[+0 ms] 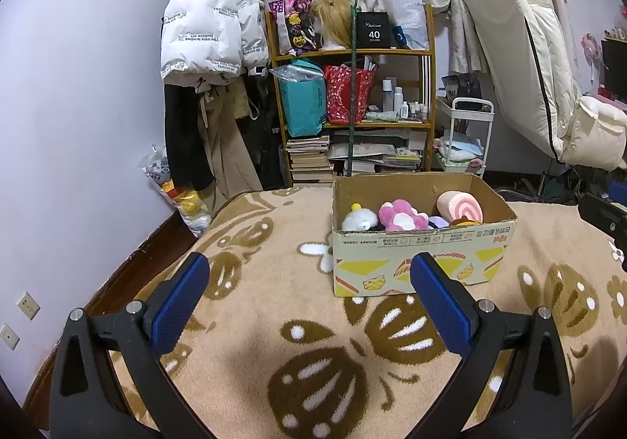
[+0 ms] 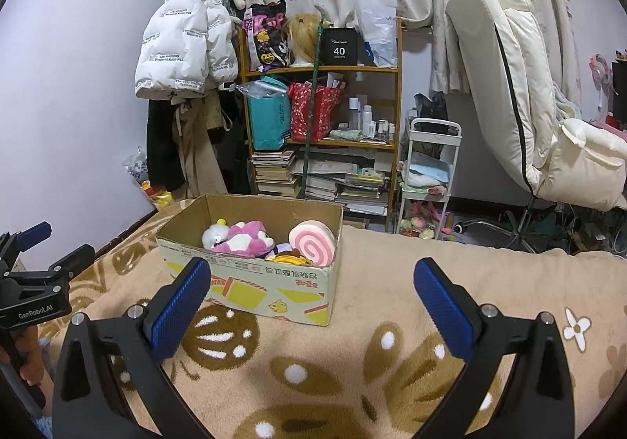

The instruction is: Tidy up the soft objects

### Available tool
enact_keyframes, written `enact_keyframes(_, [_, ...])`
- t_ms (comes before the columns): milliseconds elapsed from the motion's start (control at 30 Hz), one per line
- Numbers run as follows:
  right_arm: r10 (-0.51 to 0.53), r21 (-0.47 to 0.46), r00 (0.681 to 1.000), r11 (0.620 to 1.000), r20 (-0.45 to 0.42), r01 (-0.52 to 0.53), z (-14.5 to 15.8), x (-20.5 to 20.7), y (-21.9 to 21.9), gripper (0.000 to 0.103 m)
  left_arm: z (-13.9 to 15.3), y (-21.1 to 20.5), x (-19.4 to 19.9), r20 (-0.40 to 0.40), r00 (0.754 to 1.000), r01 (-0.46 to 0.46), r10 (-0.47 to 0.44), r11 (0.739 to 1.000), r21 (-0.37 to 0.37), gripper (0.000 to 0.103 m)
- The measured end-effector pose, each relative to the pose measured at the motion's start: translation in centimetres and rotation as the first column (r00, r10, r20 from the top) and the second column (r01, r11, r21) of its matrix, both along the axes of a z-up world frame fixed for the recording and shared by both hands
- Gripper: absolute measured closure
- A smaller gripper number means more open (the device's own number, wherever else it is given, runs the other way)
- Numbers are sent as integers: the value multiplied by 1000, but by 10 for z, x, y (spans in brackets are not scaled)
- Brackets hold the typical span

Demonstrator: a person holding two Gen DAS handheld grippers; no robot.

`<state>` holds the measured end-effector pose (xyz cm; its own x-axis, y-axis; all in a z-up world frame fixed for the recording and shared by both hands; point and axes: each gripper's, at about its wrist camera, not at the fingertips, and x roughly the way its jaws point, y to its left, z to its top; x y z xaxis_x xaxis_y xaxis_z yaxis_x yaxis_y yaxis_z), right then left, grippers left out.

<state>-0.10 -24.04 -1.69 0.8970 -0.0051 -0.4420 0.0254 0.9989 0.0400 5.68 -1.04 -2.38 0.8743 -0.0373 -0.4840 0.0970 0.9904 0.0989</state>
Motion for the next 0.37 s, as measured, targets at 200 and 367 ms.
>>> enact_keyframes(200, [-2, 0, 1000, 1000, -4, 2, -1, -1, -1, 0, 0, -2, 0, -2, 1000, 2, -2, 1000, 7, 2])
enact_keyframes(367, [1, 2, 1000, 1000, -4, -1, -3, -3, -1, 0, -1, -2, -1, 0, 1000, 5, -5, 1000, 15, 2])
